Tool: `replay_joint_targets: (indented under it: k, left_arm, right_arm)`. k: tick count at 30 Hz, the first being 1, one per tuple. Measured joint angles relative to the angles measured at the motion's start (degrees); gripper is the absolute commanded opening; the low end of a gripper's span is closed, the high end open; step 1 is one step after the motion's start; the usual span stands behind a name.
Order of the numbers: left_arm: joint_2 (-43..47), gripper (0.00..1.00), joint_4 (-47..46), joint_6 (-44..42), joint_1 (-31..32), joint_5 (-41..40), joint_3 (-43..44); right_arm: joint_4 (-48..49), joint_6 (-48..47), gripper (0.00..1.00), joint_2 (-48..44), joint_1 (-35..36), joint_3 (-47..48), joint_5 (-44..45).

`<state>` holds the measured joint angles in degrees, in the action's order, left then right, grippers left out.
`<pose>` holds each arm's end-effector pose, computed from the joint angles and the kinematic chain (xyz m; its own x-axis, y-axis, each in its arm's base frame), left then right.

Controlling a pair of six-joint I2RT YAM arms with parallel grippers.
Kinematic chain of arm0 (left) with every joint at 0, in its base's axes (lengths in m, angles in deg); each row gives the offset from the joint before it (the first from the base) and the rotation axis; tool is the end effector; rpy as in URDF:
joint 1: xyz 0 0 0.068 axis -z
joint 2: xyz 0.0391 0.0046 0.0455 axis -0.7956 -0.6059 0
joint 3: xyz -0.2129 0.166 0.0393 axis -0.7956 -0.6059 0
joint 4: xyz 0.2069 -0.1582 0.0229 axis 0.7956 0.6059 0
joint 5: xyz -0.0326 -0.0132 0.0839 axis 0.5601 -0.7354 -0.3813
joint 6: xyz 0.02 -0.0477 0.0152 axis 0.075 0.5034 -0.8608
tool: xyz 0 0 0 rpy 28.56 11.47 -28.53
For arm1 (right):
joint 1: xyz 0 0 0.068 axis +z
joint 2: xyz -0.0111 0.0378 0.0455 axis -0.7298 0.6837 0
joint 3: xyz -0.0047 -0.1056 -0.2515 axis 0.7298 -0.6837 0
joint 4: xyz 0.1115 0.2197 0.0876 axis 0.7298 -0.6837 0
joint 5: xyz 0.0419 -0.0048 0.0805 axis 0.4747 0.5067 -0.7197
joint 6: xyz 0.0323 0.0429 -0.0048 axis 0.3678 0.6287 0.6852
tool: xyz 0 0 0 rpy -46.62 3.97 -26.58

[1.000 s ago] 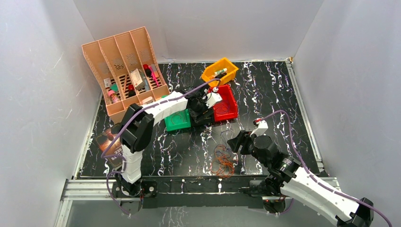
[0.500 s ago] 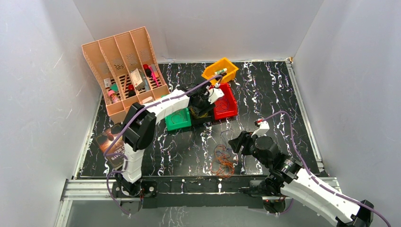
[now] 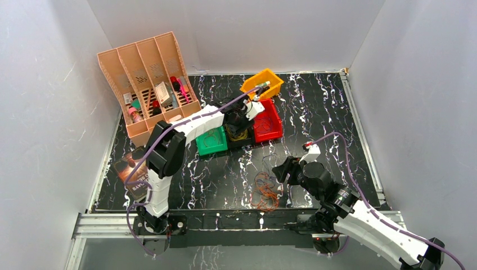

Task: Untangle the cables

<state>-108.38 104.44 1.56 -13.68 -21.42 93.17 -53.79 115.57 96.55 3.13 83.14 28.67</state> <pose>0.3538 -0.2869 0.2186 -0.3041 0.7696 -0.5615 0.8241 0.5082 0.2502 0.0915 0.0910 0.2098 -0.5321 0.3068 -0.7891 -0.2416 0.8383 0.4888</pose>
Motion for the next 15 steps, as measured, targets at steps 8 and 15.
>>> replay_joint_targets:
  k: [8,15]
  left_arm:
    - [0.0,0.42,-2.0,0.1,-1.2,-0.4,0.0]
    - [-1.0,0.41,-3.0,0.2,-1.8,-1.4,0.0]
  right_arm:
    - [-0.2,0.0,0.68,0.4,0.0,0.5,0.0]
    - [-0.1,0.0,0.68,0.8,0.0,1.6,0.0]
